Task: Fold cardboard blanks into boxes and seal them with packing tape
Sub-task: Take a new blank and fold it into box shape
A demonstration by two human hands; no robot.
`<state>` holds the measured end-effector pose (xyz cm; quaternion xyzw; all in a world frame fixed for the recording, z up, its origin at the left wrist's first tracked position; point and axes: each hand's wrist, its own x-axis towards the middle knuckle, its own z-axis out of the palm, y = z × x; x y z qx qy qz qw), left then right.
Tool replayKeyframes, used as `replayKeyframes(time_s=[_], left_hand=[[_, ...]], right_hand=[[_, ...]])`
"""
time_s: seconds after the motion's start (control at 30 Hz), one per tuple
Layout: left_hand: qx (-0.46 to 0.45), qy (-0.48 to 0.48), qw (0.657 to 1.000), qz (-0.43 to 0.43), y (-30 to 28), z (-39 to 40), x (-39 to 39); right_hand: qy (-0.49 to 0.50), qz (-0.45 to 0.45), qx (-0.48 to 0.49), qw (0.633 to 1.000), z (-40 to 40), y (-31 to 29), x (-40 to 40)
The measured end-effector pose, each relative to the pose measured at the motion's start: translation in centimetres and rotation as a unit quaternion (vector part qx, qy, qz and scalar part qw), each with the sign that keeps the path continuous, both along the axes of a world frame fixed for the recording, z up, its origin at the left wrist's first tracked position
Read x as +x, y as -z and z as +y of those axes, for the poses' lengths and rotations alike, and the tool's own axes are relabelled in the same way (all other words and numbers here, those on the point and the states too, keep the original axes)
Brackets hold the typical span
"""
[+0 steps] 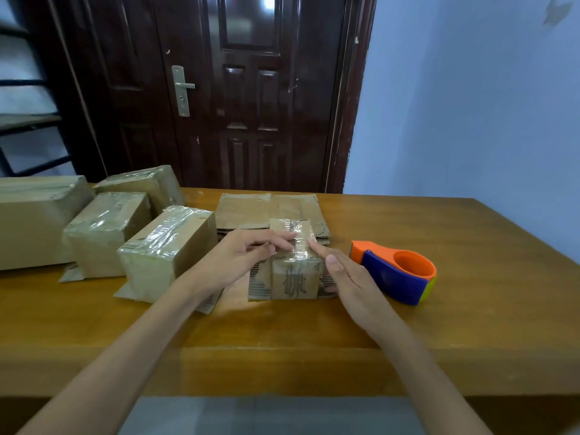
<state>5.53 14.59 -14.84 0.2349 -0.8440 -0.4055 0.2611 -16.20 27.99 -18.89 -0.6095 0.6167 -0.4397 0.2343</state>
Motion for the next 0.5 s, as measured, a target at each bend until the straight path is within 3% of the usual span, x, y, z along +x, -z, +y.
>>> replayKeyframes(time_s=[0.5], left_hand=[[0.02, 0.07, 0.997, 0.025, 1.1, -0.9, 1.5]], right_hand=[[-0.085, -0.006, 0.012, 0.996, -0.6, -0.3, -3.2]])
